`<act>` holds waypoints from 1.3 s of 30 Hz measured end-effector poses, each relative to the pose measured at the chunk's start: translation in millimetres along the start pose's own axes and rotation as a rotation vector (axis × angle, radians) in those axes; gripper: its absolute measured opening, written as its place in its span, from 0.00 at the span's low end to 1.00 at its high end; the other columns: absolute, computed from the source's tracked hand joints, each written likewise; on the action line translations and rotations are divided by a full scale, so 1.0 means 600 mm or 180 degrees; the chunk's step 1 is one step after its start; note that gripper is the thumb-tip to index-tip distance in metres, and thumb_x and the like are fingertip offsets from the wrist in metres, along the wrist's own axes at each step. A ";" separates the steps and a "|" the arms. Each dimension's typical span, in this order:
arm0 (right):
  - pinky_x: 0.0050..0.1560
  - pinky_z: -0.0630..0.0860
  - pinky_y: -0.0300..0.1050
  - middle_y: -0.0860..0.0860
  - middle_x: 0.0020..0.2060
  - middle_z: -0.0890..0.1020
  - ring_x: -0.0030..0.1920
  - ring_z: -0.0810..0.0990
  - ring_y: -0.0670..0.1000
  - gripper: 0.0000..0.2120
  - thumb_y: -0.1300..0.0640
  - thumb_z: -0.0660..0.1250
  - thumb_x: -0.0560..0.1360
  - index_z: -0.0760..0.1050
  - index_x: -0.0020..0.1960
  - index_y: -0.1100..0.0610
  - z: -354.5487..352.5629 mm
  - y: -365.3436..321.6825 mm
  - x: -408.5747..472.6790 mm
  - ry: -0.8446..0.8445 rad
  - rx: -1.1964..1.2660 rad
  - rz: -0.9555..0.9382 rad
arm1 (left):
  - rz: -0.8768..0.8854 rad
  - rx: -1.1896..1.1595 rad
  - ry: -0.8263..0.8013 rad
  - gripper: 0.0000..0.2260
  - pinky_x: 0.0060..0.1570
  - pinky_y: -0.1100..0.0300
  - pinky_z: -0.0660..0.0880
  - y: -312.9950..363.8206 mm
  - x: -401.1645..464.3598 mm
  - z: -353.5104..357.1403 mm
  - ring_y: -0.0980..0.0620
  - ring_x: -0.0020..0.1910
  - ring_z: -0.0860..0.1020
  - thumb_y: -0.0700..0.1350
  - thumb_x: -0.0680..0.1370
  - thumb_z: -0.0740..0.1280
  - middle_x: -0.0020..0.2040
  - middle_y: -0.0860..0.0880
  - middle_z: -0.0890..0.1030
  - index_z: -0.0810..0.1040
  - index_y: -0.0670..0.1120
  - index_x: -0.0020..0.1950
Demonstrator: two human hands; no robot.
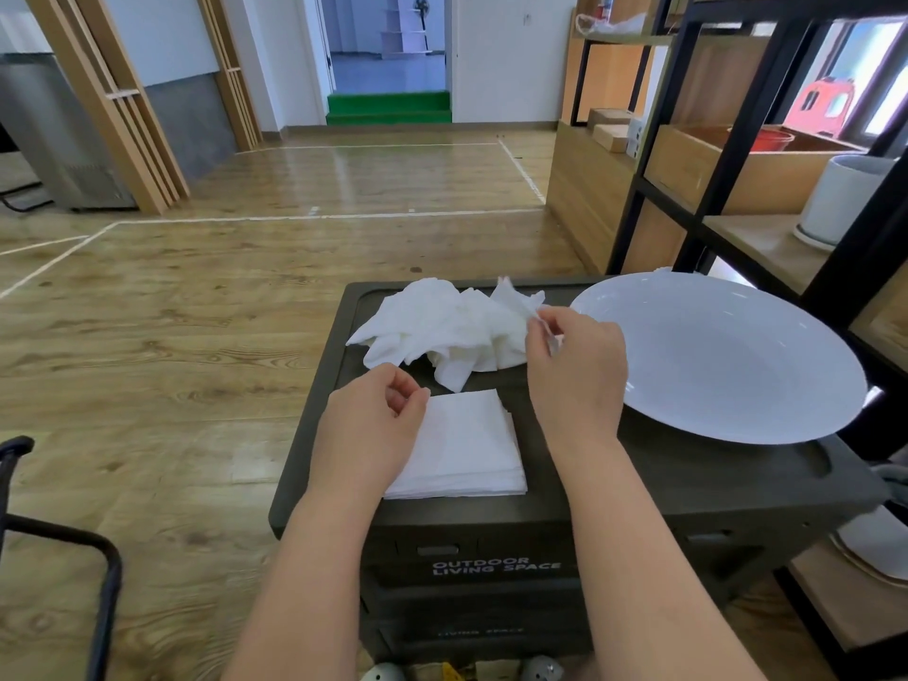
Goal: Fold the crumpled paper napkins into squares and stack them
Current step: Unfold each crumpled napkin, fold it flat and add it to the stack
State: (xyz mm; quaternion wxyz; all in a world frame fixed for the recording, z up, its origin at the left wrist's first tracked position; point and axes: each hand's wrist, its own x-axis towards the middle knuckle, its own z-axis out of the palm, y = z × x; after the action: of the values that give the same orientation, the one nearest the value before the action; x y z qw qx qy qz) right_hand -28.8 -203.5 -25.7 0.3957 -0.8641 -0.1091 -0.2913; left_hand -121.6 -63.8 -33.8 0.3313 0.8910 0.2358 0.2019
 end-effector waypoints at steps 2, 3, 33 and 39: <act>0.38 0.67 0.27 0.43 0.39 0.81 0.42 0.76 0.45 0.08 0.54 0.65 0.77 0.82 0.52 0.54 -0.027 -0.021 0.001 0.0022 0.0670 0.0157 | 0.0045 -0.0351 0.0154 0.04 0.32 0.67 0.66 0.008 -0.001 -0.003 0.59 0.32 0.73 0.50 0.76 0.69 0.34 0.56 0.76 0.77 0.52 0.42; 0.37 0.69 0.26 0.40 0.37 0.81 0.41 0.78 0.44 0.07 0.54 0.66 0.77 0.82 0.50 0.52 -0.041 -0.032 0.002 -0.0021 0.1090 0.0261 | 0.0006 -0.0657 0.0226 0.04 0.33 0.67 0.67 0.015 -0.001 -0.006 0.60 0.34 0.74 0.51 0.75 0.70 0.35 0.56 0.77 0.78 0.52 0.43; 0.36 0.70 0.38 0.53 0.36 0.76 0.35 0.73 0.47 0.16 0.47 0.65 0.75 0.78 0.45 0.60 -0.025 -0.010 -0.025 -0.2544 -0.0157 0.0883 | -0.0624 -0.0004 0.0114 0.21 0.29 0.58 0.62 -0.008 0.003 -0.008 0.50 0.27 0.66 0.53 0.80 0.61 0.27 0.48 0.69 0.70 0.41 0.32; 0.33 0.67 0.38 0.50 0.32 0.71 0.31 0.70 0.46 0.15 0.47 0.64 0.75 0.68 0.35 0.55 -0.019 -0.008 -0.028 -0.2631 -0.0494 0.0725 | -0.0722 0.0199 0.0078 0.20 0.30 0.59 0.63 -0.012 0.000 -0.004 0.52 0.29 0.69 0.54 0.79 0.63 0.29 0.50 0.72 0.69 0.45 0.31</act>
State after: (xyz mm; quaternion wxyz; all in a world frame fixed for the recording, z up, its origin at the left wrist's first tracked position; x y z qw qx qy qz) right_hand -49.3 -208.3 -26.6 0.2823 -0.9418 -0.1401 0.1172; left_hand -124.9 -57.4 -37.1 0.3211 0.8660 0.3453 0.1665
